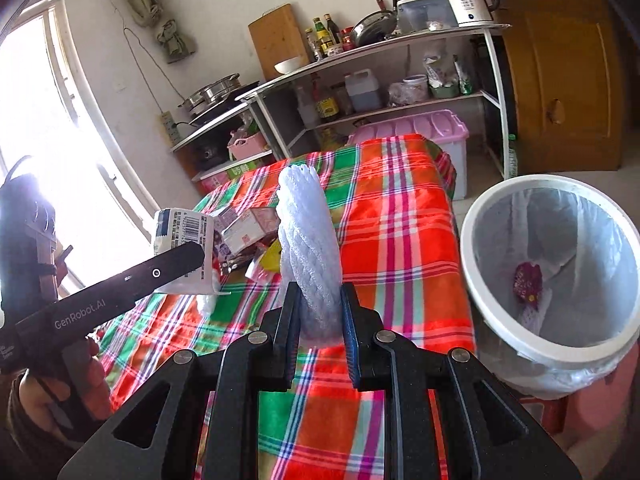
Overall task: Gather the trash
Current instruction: 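Carry both items over the bin and open both tools to drop them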
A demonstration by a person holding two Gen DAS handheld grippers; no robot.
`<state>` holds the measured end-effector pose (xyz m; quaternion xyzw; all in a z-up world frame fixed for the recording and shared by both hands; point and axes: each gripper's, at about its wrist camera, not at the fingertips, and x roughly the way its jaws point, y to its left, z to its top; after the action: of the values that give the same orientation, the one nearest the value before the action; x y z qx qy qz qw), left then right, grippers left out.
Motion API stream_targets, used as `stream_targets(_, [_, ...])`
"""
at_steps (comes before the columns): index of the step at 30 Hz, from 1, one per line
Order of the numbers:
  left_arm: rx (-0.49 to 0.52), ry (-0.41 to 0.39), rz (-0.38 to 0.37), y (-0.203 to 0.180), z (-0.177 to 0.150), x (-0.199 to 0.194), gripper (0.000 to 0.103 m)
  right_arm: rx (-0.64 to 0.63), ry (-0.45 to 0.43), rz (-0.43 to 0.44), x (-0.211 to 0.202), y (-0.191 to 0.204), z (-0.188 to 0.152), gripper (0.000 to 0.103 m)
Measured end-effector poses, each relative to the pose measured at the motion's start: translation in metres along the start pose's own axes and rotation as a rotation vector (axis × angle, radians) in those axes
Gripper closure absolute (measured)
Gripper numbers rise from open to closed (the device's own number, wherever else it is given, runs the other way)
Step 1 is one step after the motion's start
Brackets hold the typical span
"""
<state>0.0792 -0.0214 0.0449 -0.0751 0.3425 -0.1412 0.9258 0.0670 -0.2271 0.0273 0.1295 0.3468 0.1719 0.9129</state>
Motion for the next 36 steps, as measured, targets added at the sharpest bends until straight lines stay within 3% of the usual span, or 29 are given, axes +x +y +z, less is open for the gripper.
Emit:
stream_targets(11, [0.120, 0.027, -0.080, -0.077, 0.006, 0.031, 0.052, 0.083, -0.061, -0.100, -0.038, -0.062, 0.007, 0.083])
stream_targets(17, [0.169, 0.071, -0.146, -0.114, 0.009, 0.053, 0.052, 0.135, -0.075, -0.199, -0.052, -0.103, 0.008, 0.083])
stream_targets(26, [0.207, 0.139, -0.197, -0.157, 0.005, 0.090, 0.052, 0.189, -0.030, -0.300, -0.049, -0.154, 0.007, 0.083])
stream_targets(36, [0.236, 0.185, -0.213, -0.190, 0.003, 0.120, 0.052, 0.194, 0.002, -0.395, -0.044, -0.184, 0.007, 0.083])
